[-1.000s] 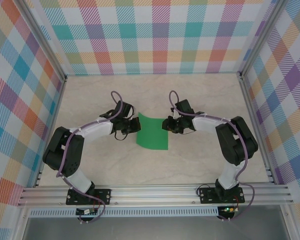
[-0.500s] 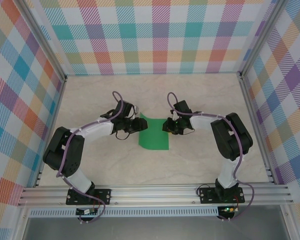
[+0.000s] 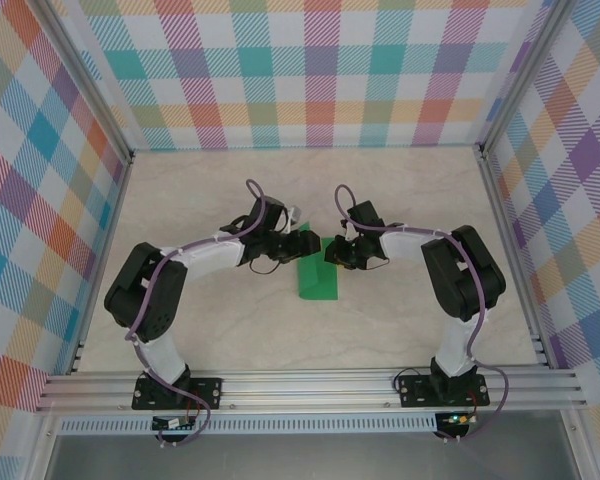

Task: Fold a paper plane with a square sheet of paper (fold left side to right side)
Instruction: First fold in half a square sheet of paper at the center of the table.

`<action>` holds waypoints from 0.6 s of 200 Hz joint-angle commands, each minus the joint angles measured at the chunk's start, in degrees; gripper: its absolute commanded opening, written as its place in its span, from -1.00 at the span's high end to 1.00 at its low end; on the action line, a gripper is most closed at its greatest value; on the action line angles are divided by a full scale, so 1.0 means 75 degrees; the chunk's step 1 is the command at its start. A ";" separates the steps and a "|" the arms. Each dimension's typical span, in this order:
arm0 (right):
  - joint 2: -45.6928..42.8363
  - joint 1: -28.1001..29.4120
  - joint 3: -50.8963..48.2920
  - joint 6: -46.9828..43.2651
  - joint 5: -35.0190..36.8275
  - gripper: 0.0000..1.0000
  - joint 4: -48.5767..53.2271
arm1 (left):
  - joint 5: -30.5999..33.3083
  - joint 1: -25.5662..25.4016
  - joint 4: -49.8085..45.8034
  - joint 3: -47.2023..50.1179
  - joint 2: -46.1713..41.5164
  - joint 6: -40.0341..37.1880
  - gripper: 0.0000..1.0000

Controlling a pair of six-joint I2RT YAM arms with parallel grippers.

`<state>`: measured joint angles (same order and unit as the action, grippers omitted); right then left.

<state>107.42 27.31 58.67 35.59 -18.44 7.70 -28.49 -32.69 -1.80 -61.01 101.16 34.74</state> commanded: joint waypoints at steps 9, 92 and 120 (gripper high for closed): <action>0.0033 -0.0061 -0.0306 0.0080 -0.0108 0.46 0.0035 | -0.0135 -0.0118 0.0147 -0.0185 0.0169 0.0067 -0.09; -0.1792 -0.0349 -0.0342 0.0221 -0.0365 0.09 0.0068 | -0.0045 -0.0153 0.0084 -0.0173 0.0222 0.0031 0.38; -0.1556 -0.0282 -0.0235 0.0571 -0.1289 0.10 -0.0486 | 0.0002 -0.0165 0.0094 -0.0173 0.0244 0.0053 0.50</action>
<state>94.00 24.60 57.41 37.17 -22.00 7.31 -28.45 -32.91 -1.30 -61.04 102.28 35.18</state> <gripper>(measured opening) 0.453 0.264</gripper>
